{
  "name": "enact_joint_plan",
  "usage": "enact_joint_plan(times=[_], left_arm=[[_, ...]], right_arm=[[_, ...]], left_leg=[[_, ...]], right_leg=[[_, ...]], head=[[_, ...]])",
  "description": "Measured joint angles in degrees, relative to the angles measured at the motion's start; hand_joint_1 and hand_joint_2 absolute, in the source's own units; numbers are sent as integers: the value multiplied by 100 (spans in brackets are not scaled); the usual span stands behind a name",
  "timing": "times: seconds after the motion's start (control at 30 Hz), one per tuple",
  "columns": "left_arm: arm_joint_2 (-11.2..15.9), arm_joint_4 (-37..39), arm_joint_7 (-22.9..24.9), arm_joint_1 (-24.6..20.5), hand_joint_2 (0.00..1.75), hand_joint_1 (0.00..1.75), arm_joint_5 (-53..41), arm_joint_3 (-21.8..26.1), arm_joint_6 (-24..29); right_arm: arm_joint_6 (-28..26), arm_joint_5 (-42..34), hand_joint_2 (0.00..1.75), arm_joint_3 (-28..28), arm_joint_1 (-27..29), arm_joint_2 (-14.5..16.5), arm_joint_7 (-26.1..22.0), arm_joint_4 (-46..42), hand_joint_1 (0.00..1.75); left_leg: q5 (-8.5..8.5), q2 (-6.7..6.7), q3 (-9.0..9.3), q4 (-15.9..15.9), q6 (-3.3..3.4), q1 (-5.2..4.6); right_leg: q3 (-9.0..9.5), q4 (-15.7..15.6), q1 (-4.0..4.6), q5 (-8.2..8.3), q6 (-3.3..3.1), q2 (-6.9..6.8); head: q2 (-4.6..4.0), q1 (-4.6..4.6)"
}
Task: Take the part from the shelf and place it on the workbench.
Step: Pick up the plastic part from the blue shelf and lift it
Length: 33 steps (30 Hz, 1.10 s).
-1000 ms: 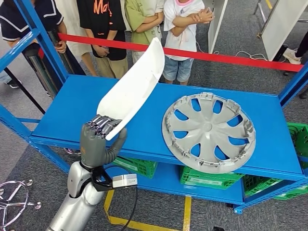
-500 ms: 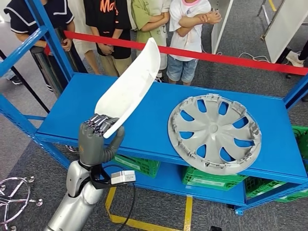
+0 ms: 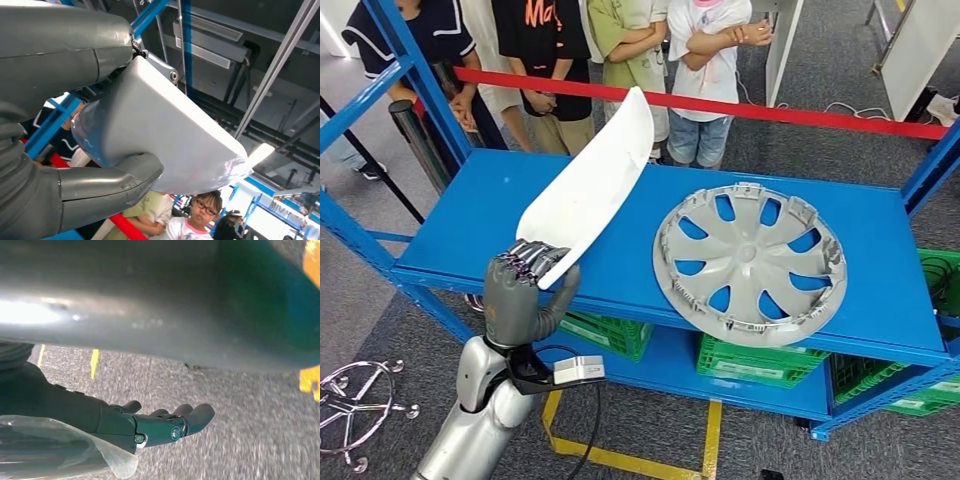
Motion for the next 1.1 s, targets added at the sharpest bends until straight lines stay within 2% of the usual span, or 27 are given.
enact_joint_plan(times=[0.03,0.07,0.1,0.13,0.2,0.23,0.27,0.3,0.37,0.4,0.43,0.47,0.53,0.57,0.6,0.63,0.67,0.7,0.77,0.83,0.87,0.9,0.93,0.97,1.03,1.07,1.1], left_arm=[[7,1,16,3,175,175,1,-3,0],[15,4,30,6,175,175,1,-7,0],[24,7,37,9,175,175,3,-11,0],[33,9,40,10,175,175,5,-16,0],[44,10,42,8,175,175,13,-32,0],[47,9,41,6,175,175,16,-40,0],[49,9,41,6,175,175,23,-46,0],[52,8,41,6,175,175,32,-48,0],[61,8,42,9,175,175,53,-51,0],[64,8,42,5,175,175,62,-56,0],[66,8,43,2,175,175,72,-63,0],[66,9,46,2,175,175,87,-73,0],[70,11,54,6,175,175,114,-87,0],[72,12,57,10,175,175,126,-90,0],[75,13,57,13,175,175,136,-91,0],[76,13,57,14,175,175,147,-91,0],[77,13,56,16,175,175,158,-91,0],[77,13,55,16,175,175,167,-92,0],[76,13,48,14,175,175,174,-93,1],[76,13,42,13,175,175,177,-96,2],[78,13,40,15,175,175,178,-97,2],[81,13,39,17,175,175,179,-97,3],[86,13,38,17,175,175,180,-97,3],[90,13,33,17,175,175,181,-98,4],[96,13,21,21,175,175,186,-99,4],[99,13,13,25,175,175,190,-99,4],[104,13,5,27,175,175,199,-99,4]], right_arm=[[1,0,0,0,1,0,-1,0,0],[1,1,0,0,2,0,-2,0,0],[2,1,0,-1,1,0,-3,-1,0],[3,1,0,-1,0,0,-4,-1,0],[7,3,0,-2,-2,0,-10,-2,0],[10,4,0,-3,-4,0,-14,-2,0],[13,6,0,-3,-5,0,-18,-2,0],[15,8,0,-4,-5,0,-20,-2,0],[18,13,0,-4,-3,0,-22,-1,0],[19,14,0,-4,-4,0,-21,0,0],[19,16,0,-4,-4,0,-19,0,0],[19,17,0,-4,-5,0,-15,0,0],[16,18,0,-4,-5,-1,-2,0,0],[15,18,0,-5,-3,-1,3,0,0],[13,18,0,-6,-2,-1,6,-1,0],[11,18,0,-8,-3,-1,7,-1,0],[8,18,0,-10,-5,-2,7,-2,0],[5,19,0,-12,-12,-2,6,-2,0],[2,21,0,-15,-27,-2,4,-2,0],[-1,24,0,-17,-28,-3,4,-2,0],[-3,25,0,-18,-22,-3,5,-1,0],[-7,27,0,-20,-18,-4,6,-1,0],[-13,29,0,-21,-20,-4,5,0,0],[-23,32,0,-22,-24,-4,4,0,0],[-43,40,0,-24,-29,-4,-1,0,0],[-52,46,0,-26,-27,-4,-2,0,0],[-57,54,0,-28,-25,-4,-3,0,0]], left_leg=[[-191,1,-114,367,-13,7],[-285,1,-170,619,-15,10],[-258,1,-129,665,-7,11],[-132,2,15,490,9,10],[181,13,517,-314,58,0],[263,19,736,-696,80,-14],[298,24,871,-950,98,-29],[291,26,913,-1058,114,-48],[373,25,876,-1099,170,-58],[430,30,846,-1121,209,-52],[495,36,803,-1145,253,-42],[559,42,748,-1162,287,-33],[669,45,594,-1151,322,-43],[726,44,511,-1143,324,-47],[782,44,427,-1131,322,-50],[833,42,343,-1115,314,-52],[879,38,265,-1096,302,-52],[920,34,202,-1073,285,-52],[1002,28,111,-1031,237,-65],[1102,27,62,-1019,182,-66],[1143,23,47,-1020,154,-60],[1113,20,17,-994,123,-51],[983,19,-33,-891,90,-42],[754,19,-107,-678,58,-31],[174,24,-269,11,2,3],[0,25,-312,343,-20,18],[-35,25,-296,550,-34,31]], right_leg=[[-46,2,12,31,-18,-20],[-92,4,24,64,-27,-38],[-138,7,35,98,-28,-52],[-177,9,44,131,-27,-63],[-235,11,56,193,-5,-76],[-254,11,61,227,18,-80],[-269,8,62,265,49,-85],[-282,2,59,305,86,-91],[-303,-17,43,370,164,-97],[-339,13,37,320,193,-85],[-398,124,36,181,214,-66],[-490,355,35,-47,226,-44],[-700,1068,41,-545,245,-16],[-762,1385,43,-667,253,-13],[-749,1542,45,-658,258,-12],[-635,1494,46,-538,256,-12],[-417,1242,46,-368,246,-11],[-138,845,47,-257,228,-1],[383,67,59,-249,193,26],[551,-229,83,-303,158,42],[500,-245,83,-267,119,32],[467,-255,80,-217,71,14],[420,-267,75,-159,14,-3],[359,-281,65,-94,-35,-22],[224,-273,71,30,-75,-45],[138,-265,72,92,-75,-59],[46,-253,73,152,-68,-73]], head=[[0,-2],[0,-2],[0,-2],[-1,-2],[-1,-1],[-1,1],[-1,2],[0,1],[0,1],[0,1],[-1,10],[-1,19],[-1,33],[-1,33],[-1,33],[-1,34],[-1,33],[-1,33],[-1,30],[-1,28],[-1,30],[-1,33],[-1,31],[-1,27],[-1,18],[-1,16],[-1,17]])
